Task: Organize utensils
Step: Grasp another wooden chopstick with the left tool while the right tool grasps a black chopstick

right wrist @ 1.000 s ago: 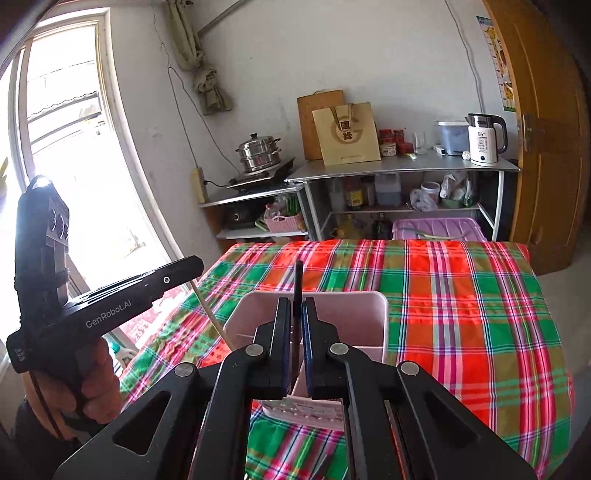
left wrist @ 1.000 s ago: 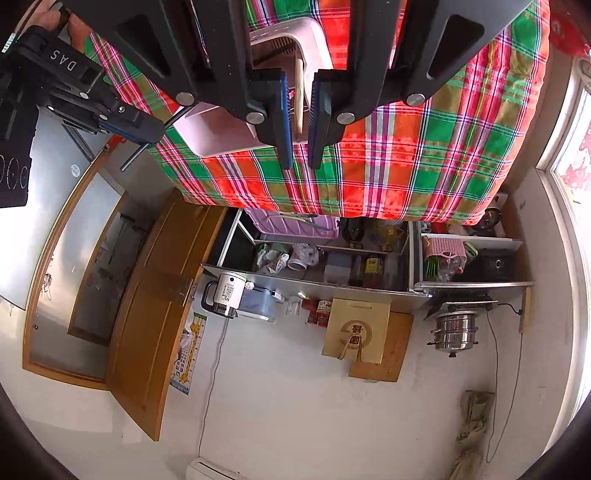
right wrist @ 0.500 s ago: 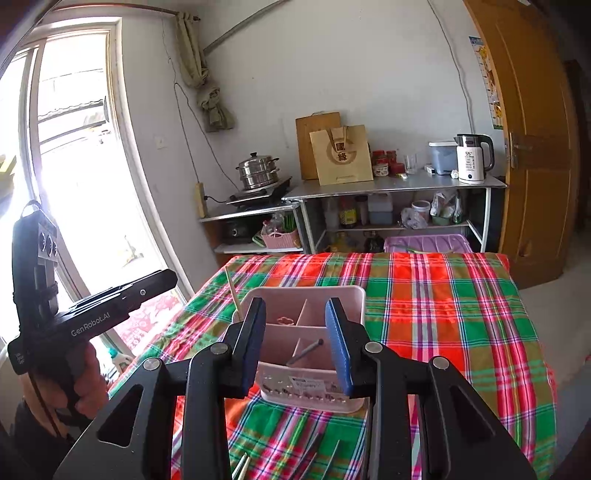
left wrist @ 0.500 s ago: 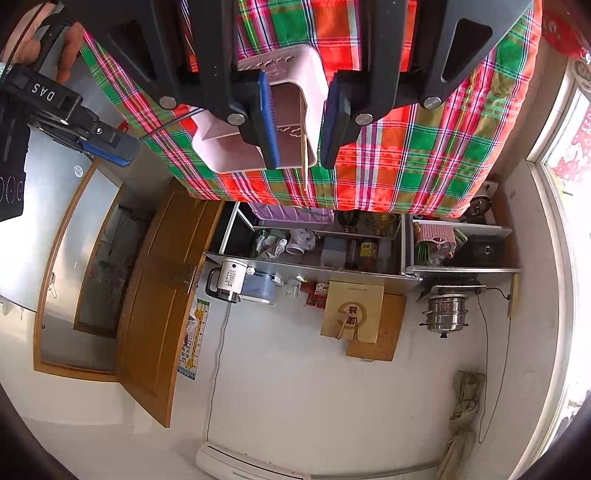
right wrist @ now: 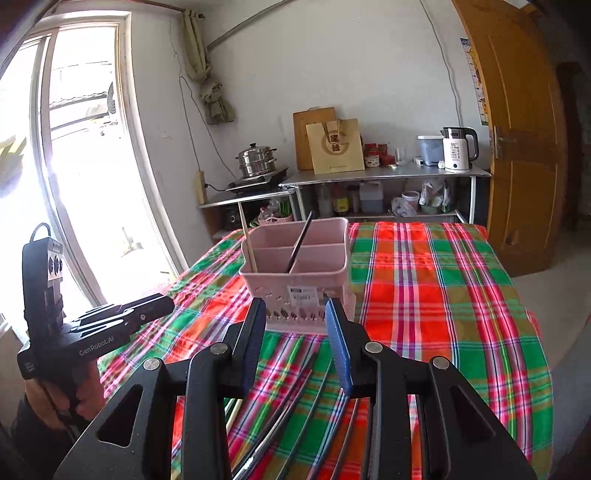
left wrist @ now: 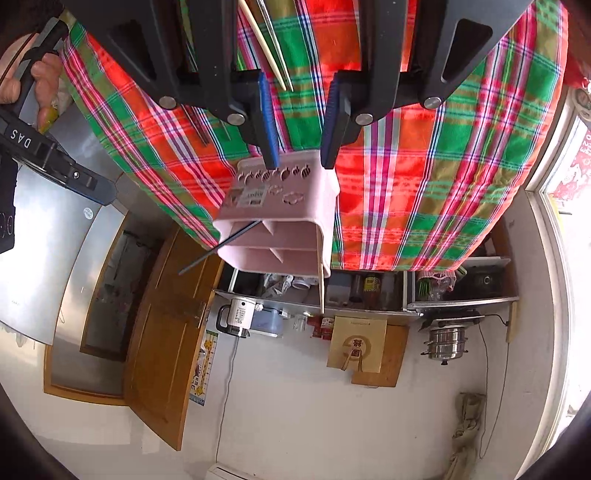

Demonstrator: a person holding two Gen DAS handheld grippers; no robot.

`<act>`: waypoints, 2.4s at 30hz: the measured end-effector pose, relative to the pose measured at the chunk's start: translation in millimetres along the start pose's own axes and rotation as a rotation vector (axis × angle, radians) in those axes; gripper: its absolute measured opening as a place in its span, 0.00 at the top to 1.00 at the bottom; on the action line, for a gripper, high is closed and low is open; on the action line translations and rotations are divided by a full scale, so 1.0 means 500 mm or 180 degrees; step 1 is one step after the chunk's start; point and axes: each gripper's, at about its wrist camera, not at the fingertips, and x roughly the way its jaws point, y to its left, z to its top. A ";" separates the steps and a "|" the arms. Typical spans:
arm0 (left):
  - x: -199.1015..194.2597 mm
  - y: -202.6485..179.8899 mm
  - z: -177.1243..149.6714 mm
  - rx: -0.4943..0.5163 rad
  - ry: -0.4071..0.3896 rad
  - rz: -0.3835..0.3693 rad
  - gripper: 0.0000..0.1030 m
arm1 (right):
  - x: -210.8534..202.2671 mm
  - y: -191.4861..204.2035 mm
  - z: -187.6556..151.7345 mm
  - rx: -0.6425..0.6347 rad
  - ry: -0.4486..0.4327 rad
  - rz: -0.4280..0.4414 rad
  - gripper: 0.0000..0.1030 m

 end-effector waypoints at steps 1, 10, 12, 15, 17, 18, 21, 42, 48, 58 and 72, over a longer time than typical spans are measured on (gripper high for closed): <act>0.000 -0.002 -0.015 0.0003 0.0037 -0.0006 0.78 | -0.004 -0.003 -0.011 0.0022 0.0015 -0.0009 0.66; 0.025 -0.008 -0.115 -0.0022 0.0423 -0.0041 0.78 | -0.005 -0.020 -0.086 0.0151 0.0236 -0.0074 0.66; 0.036 -0.008 -0.131 -0.0039 0.0511 -0.0043 0.78 | -0.001 -0.022 -0.100 0.0166 0.0286 -0.0071 0.66; 0.053 -0.009 -0.149 -0.0051 0.0638 -0.0040 0.78 | 0.012 -0.025 -0.114 0.0195 0.0363 -0.0074 0.66; 0.065 -0.011 -0.156 -0.0046 0.0703 -0.0045 0.78 | 0.021 -0.025 -0.121 0.0196 0.0417 -0.0063 0.67; 0.071 -0.013 -0.159 -0.0044 0.0730 -0.0048 0.78 | 0.025 -0.024 -0.125 0.0189 0.0443 -0.0056 0.68; 0.087 -0.018 -0.166 -0.0037 0.0804 -0.0058 0.78 | 0.040 -0.019 -0.134 0.0172 0.0522 -0.0055 0.72; 0.147 -0.048 -0.159 -0.0105 0.1072 -0.0205 0.78 | 0.111 -0.037 -0.163 0.0254 0.0816 -0.0095 0.76; 0.159 -0.056 -0.155 -0.0120 0.1103 -0.0222 0.78 | 0.125 -0.042 -0.164 0.0256 0.0858 -0.0104 0.76; 0.179 -0.057 -0.157 -0.0151 0.1187 -0.0192 0.78 | 0.143 -0.043 -0.165 0.0270 0.0901 -0.0073 0.77; 0.211 -0.048 -0.140 -0.0104 0.1148 -0.0073 0.93 | 0.224 -0.036 -0.158 0.0105 0.1190 -0.0240 0.81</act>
